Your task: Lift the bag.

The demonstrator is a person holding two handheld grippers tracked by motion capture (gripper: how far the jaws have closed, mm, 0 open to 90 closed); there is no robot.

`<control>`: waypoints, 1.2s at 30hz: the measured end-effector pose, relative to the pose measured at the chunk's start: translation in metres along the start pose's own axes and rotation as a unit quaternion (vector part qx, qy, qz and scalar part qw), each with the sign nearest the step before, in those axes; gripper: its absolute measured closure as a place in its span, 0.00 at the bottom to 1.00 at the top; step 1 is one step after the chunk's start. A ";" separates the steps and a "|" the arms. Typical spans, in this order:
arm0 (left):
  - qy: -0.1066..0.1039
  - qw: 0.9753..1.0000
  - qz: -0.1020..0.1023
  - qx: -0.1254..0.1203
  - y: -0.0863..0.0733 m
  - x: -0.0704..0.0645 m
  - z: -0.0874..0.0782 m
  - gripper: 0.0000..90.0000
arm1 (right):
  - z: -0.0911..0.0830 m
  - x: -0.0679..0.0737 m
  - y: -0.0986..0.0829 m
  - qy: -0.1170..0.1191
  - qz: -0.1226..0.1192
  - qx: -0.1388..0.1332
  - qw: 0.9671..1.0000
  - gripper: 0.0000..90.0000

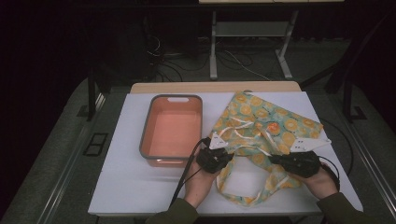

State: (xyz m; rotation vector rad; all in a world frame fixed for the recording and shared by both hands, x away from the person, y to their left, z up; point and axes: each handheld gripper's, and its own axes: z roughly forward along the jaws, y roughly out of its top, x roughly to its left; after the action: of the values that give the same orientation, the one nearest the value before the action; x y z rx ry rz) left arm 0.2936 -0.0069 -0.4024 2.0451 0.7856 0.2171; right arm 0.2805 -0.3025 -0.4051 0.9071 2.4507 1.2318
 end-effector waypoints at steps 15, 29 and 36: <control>0.020 0.997 -0.031 -0.066 0.052 0.034 -0.027 0.99 | -0.001 -0.022 0.043 -0.035 -0.012 -0.058 0.998 0.99; 0.040 0.986 -0.021 -0.162 0.097 0.046 -0.071 0.99 | -0.028 -0.019 0.096 -0.048 -0.024 -0.169 0.984 0.99; 0.038 0.995 -0.045 -0.084 0.085 0.068 -0.042 0.98 | -0.003 -0.029 0.085 -0.046 -0.007 -0.121 0.992 0.99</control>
State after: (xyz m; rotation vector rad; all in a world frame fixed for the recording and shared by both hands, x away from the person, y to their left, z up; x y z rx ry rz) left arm 0.3661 0.0310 -0.3195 1.8481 0.8738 0.3021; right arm 0.3374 -0.2844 -0.3375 0.8572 2.1741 1.4119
